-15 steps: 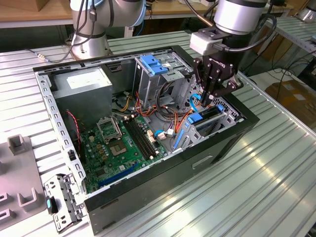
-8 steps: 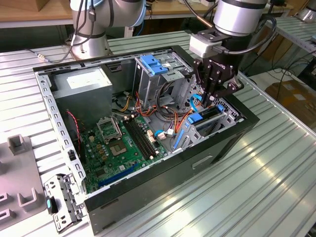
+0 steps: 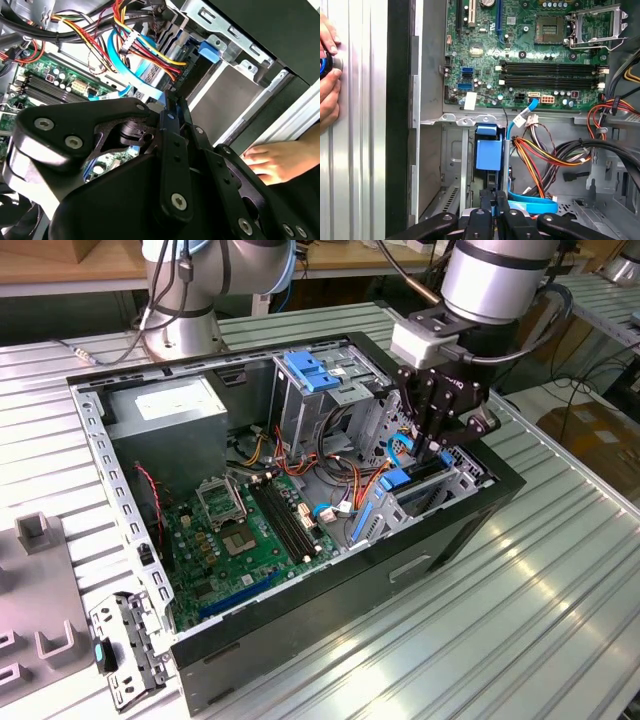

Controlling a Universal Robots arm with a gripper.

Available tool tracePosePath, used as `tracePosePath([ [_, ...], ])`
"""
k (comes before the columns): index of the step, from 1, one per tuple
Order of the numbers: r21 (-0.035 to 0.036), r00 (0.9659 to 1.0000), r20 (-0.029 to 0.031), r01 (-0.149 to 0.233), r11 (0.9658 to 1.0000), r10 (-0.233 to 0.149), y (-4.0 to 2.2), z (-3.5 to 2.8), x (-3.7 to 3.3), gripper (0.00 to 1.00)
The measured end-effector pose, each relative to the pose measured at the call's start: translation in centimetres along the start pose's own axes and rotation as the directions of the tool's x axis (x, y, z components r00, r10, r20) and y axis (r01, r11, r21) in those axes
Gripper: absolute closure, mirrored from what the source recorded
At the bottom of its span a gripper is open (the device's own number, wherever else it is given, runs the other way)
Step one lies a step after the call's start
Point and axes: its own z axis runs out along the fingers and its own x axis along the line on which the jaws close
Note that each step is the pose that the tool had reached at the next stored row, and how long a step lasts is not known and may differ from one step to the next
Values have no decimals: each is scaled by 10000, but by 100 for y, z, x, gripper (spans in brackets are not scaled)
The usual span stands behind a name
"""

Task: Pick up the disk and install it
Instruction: 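Insert the second disk wire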

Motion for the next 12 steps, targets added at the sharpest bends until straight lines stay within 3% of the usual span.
tracePosePath([
  [1,5,9999,119,-6,10000,6,1,4,18,84],
  [3,9,9996,293,-14,10000,14,1,6,40,84],
  [4,15,9989,462,-23,10000,22,2,9,55,84],
  [5,18,9984,566,-28,10000,27,2,10,66,84],
  [7,21,9979,652,-33,10000,32,4,16,95,84],
  [12,21,9975,702,-36,10000,34,5,20,120,84],
])
